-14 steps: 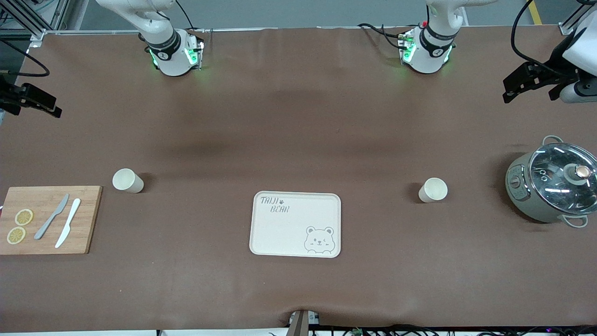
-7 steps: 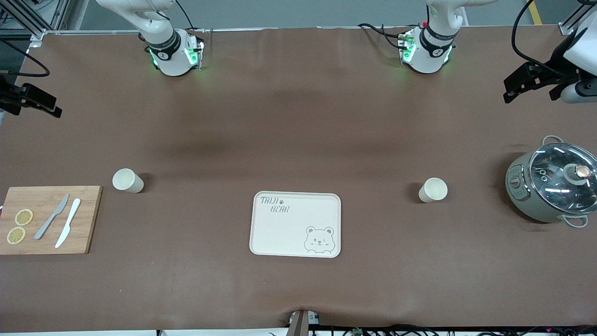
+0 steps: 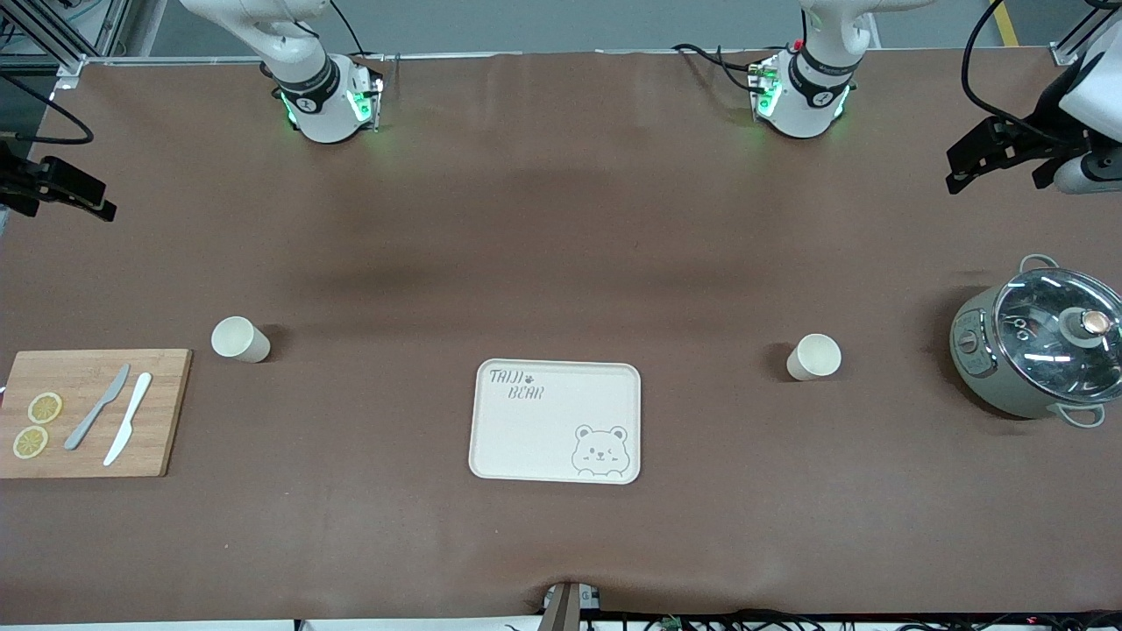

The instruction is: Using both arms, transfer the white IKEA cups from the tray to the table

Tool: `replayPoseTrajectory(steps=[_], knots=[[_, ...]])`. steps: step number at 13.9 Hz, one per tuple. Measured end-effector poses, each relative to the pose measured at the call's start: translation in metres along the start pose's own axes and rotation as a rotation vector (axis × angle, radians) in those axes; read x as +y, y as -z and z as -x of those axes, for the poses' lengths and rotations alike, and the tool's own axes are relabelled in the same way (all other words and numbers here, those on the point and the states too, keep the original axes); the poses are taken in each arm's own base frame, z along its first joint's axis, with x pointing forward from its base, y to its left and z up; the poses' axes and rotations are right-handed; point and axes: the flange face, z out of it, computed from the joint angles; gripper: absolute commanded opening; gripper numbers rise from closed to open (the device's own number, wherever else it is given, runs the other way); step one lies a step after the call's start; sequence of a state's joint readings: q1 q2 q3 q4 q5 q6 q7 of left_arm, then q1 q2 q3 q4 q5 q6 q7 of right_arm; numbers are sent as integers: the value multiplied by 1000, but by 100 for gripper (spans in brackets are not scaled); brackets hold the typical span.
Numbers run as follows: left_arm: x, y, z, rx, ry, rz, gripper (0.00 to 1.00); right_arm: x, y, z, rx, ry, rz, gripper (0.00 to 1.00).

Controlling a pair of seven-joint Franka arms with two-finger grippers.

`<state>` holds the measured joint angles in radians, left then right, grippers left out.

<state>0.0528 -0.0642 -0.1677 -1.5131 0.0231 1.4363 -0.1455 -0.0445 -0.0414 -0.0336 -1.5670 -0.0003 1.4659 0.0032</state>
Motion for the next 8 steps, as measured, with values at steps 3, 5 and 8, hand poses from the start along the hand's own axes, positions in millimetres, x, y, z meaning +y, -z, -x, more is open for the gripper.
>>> replayPoseTrajectory(steps=[3,5,8], knots=[[0,0,0,0,0,0,100,-1,0,0,1,2,0,100],[0,0,0,0,0,0,100,0,0,0,3,1,0,100],[0,0,0,0,0,0,100,0,0,-1,8,1,0,100]])
